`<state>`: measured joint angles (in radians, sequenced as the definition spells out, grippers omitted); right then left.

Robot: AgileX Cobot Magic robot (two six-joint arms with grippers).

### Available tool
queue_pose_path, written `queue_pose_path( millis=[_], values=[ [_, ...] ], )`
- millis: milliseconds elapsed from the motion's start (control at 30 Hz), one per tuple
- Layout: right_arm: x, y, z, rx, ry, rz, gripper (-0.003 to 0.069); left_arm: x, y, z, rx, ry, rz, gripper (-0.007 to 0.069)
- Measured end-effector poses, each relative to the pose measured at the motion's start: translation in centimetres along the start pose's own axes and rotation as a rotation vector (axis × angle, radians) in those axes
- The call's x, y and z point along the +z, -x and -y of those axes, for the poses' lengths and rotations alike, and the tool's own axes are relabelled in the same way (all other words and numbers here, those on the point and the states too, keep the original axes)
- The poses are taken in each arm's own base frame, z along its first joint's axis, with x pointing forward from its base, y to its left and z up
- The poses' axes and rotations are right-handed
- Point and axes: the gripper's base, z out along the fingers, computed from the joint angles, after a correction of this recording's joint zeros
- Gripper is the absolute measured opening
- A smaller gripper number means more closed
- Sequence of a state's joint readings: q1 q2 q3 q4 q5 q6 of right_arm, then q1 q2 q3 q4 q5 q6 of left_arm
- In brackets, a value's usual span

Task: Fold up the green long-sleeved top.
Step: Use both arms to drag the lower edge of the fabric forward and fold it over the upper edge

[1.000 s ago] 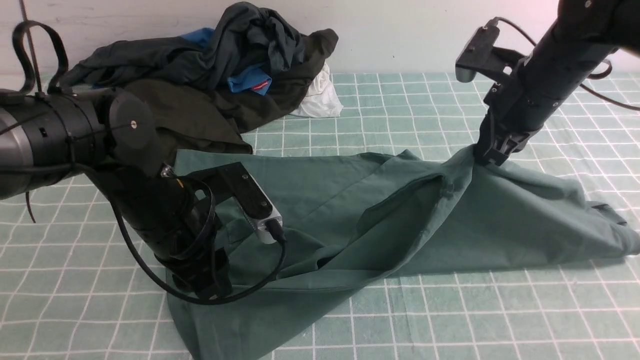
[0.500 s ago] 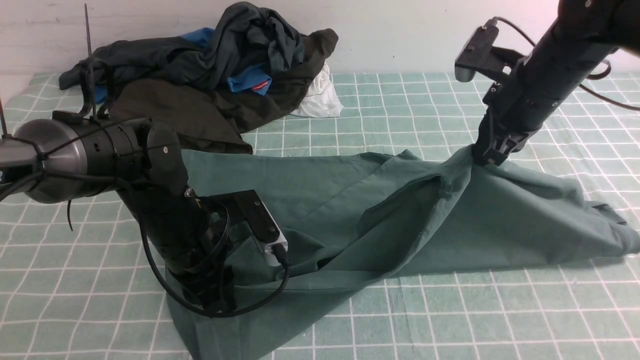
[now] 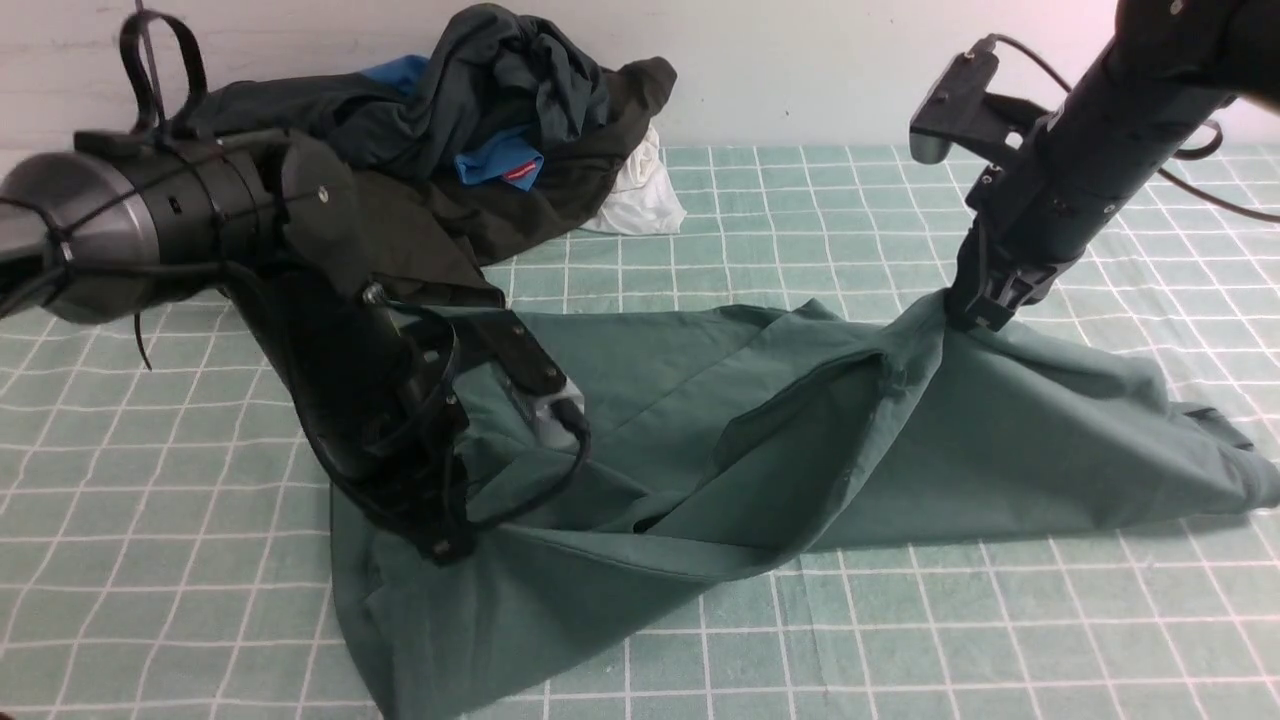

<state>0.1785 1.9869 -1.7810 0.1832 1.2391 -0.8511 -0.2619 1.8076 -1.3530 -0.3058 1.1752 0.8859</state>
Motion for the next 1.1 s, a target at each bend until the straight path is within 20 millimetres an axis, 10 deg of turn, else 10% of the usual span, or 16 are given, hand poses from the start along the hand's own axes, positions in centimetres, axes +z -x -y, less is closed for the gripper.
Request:
queue_pose_path(
  millis=[367, 667, 1100],
  values=[
    [0.2, 0.8, 2.0, -0.032, -0.087, -0.033, 0.0020, -9.1, 1.9, -9.2, -0.081, 0.344, 0.186, 0.0000],
    [5.6, 1.4, 4.3, -0.011, -0.128, -0.063, 0.0020, -5.7, 3.6, -16.0, -0.165, 0.412, 0.166, 0.0000],
    [8.7, 0.6, 6.5, 0.101, -0.169, 0.034, 0.0020, -3.1, 4.8, -19.3, -0.166, 0.557, 0.300, 0.0000]
  ],
)
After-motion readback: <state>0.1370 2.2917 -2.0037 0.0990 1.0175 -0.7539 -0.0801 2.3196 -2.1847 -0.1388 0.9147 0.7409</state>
